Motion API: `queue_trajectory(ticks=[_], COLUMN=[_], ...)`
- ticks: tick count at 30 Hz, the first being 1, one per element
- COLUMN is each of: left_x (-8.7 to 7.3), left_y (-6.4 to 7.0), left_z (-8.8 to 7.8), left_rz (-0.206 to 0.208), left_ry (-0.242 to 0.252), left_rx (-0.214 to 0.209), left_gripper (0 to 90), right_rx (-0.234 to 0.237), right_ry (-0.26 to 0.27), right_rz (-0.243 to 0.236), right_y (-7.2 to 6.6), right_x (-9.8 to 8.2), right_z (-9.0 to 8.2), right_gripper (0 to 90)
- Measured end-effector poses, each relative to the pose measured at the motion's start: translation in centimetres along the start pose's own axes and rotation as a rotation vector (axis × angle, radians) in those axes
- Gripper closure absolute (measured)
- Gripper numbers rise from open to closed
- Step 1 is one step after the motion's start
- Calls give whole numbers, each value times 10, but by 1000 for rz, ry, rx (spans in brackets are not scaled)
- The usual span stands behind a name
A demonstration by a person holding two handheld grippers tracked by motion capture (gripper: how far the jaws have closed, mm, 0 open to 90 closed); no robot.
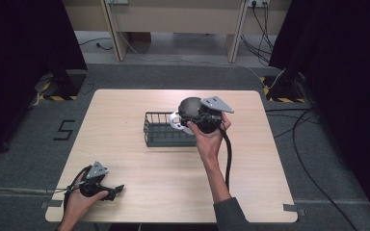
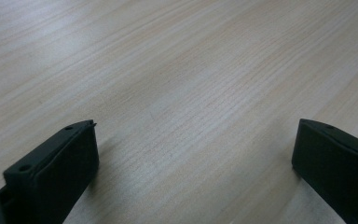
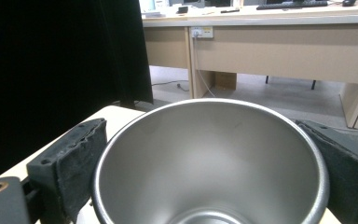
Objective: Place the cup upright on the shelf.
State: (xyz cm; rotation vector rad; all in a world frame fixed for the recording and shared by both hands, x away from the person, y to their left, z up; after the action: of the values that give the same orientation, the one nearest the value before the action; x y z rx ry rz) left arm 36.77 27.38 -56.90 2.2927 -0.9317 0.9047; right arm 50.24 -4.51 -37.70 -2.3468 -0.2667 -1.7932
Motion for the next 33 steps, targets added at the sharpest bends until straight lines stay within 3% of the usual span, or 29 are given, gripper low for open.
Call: queue_trajectory(ticks=[15, 33], left_x=[0, 0], left_y=[0, 0], left_z=[0, 0], left_rz=[0, -1], left_ry=[1, 1], left_rx=[-2, -2], left_gripper=[0, 0], right_rx=[-19, -38], right_ry=[-18, -27], right_rz=[-3, -8], right_y=[-5, -1], right_x=[0, 1], right_z=[25, 40], right_gripper=[59, 59])
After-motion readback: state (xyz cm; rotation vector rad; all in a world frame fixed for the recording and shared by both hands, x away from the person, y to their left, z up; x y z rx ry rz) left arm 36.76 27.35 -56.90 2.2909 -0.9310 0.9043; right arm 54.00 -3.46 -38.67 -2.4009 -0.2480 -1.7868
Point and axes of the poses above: each handheld gripper's, and its own axes: z roughly forward along the jaws, x roughly out of its top, y roughly to its right, the point moved 6 cm from there along z, roughly forward along the jaws, and after that the axes turned 15 degrees about -x, right-handed, at the moved point
